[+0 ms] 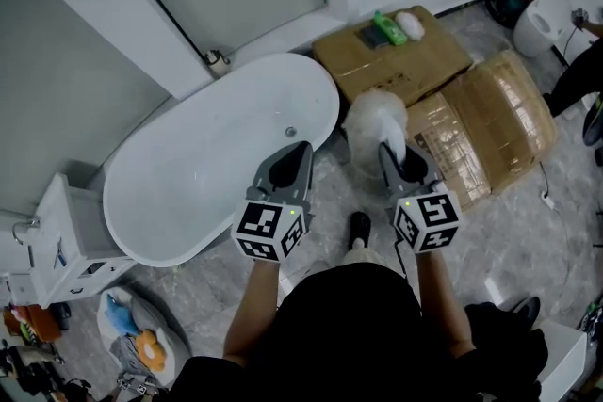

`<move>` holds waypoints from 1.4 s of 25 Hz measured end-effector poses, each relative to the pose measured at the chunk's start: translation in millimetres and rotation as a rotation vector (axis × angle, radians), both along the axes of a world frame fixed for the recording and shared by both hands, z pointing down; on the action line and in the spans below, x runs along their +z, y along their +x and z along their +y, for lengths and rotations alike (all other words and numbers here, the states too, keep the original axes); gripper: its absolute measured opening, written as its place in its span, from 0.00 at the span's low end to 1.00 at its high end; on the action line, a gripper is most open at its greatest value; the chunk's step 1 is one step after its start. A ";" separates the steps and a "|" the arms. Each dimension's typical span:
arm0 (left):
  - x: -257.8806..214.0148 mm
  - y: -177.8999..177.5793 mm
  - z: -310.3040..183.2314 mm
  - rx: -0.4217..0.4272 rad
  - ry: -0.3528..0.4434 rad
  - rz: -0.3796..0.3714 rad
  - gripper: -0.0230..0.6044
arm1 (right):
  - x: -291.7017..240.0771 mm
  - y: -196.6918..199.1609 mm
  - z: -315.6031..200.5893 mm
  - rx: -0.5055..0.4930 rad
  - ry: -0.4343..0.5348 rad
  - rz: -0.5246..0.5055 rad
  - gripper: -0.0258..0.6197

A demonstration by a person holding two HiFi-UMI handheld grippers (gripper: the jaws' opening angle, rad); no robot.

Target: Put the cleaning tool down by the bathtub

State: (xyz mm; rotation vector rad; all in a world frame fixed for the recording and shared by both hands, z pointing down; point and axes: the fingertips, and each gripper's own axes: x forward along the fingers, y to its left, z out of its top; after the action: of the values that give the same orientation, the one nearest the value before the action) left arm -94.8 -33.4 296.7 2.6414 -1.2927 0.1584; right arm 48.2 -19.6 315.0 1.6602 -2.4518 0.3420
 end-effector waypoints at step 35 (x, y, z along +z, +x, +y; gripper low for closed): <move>78.1 80.5 -159.7 -0.015 -0.158 -0.013 0.03 | 165.7 80.2 -178.0 0.006 -0.345 0.023 0.19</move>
State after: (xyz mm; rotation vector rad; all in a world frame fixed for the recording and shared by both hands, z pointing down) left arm -14.3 -193.2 374.7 2.5015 -1.2488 0.2648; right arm 128.4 -197.7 480.7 1.5140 -2.2155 0.6974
